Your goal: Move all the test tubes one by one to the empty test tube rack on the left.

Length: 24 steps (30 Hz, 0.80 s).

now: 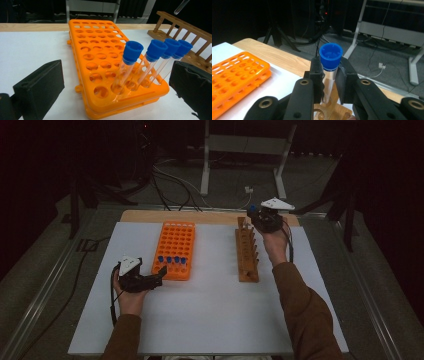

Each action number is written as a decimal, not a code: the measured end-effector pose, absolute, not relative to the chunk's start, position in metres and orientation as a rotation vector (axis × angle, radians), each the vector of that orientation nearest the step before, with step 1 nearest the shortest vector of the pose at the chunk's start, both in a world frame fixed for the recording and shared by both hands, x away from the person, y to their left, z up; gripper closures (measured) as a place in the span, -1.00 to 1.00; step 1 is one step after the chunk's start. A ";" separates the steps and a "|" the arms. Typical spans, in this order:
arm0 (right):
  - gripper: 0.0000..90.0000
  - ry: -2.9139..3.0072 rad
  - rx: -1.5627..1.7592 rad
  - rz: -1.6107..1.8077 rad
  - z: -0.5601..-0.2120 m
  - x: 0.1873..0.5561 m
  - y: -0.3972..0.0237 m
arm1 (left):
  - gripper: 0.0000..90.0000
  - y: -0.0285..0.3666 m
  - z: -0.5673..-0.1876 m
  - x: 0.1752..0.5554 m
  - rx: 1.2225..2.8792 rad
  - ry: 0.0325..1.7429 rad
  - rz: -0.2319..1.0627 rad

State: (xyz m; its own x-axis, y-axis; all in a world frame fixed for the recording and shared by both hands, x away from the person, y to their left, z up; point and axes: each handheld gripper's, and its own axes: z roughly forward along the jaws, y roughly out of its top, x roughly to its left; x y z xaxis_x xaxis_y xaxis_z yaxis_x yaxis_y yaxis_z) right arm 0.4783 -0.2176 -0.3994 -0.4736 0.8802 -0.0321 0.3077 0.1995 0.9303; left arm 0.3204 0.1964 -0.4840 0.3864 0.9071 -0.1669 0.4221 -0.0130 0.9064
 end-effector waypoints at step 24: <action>0.71 2.039 1.021 1.391 -0.400 0.436 -0.201 | -0.97 0.195 -0.476 0.316 1.644 1.186 0.620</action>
State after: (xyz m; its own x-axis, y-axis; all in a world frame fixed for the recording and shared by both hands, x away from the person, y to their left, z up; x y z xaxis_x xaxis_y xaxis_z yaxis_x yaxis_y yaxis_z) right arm 0.4356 -0.2014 -0.4004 -0.6152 0.7878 0.0303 0.3158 0.2111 0.9250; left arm 0.3157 0.1946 -0.4759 0.3935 0.9098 -0.1317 0.4106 -0.0458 0.9107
